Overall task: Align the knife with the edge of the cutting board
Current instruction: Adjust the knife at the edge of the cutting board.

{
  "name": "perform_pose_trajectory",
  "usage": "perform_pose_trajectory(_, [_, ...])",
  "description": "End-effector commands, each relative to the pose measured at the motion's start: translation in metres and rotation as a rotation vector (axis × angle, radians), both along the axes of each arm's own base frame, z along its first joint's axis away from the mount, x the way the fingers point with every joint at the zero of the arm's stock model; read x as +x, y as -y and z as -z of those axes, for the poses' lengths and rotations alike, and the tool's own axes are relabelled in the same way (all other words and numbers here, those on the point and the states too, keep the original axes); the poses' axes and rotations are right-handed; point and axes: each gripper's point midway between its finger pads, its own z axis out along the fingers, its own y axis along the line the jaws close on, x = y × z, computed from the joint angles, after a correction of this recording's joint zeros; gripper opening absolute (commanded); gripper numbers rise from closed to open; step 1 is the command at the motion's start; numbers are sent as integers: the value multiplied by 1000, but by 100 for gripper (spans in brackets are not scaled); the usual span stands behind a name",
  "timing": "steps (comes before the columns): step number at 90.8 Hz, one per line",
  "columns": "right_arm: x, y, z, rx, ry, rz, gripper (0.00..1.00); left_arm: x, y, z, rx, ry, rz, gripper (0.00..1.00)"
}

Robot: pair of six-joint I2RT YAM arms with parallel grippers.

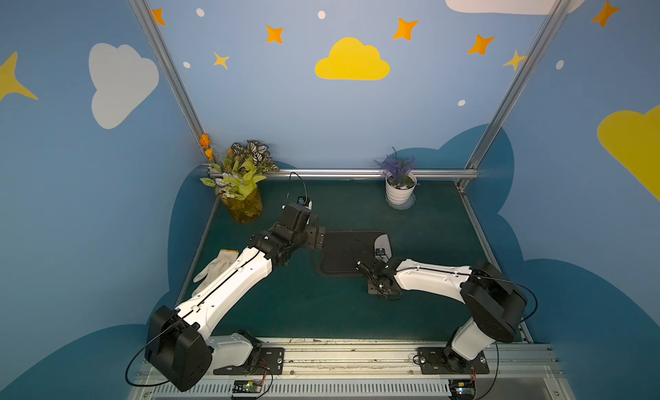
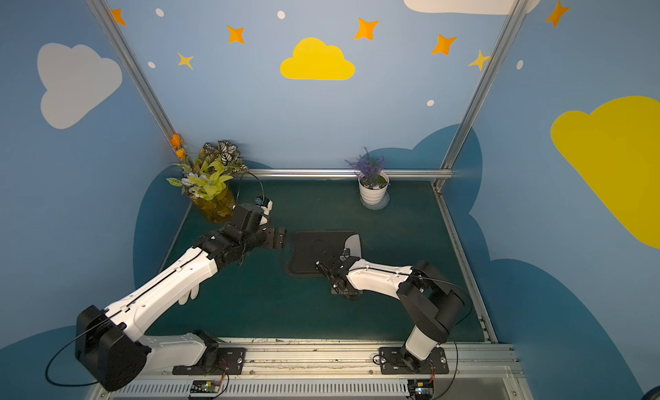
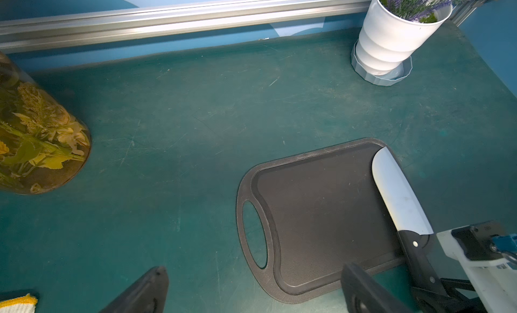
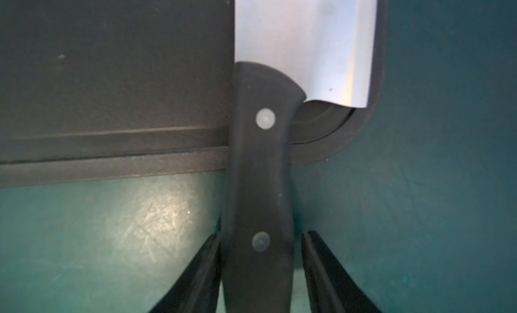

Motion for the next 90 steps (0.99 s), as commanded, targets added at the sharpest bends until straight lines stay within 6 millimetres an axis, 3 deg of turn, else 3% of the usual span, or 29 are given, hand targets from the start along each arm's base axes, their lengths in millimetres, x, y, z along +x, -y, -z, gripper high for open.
perform_pose_trajectory(1, [-3,1,11,8,-26,-6,53,1,0,-4,12,4,2,100])
perform_pose_trajectory(15, [-3,0,9,12,-27,-13,56,1,0,-3,14,2,4,100])
perform_pose_trajectory(90, [-5,5,6,19,-20,-14,56,1,-1,-4,15,4,2,100])
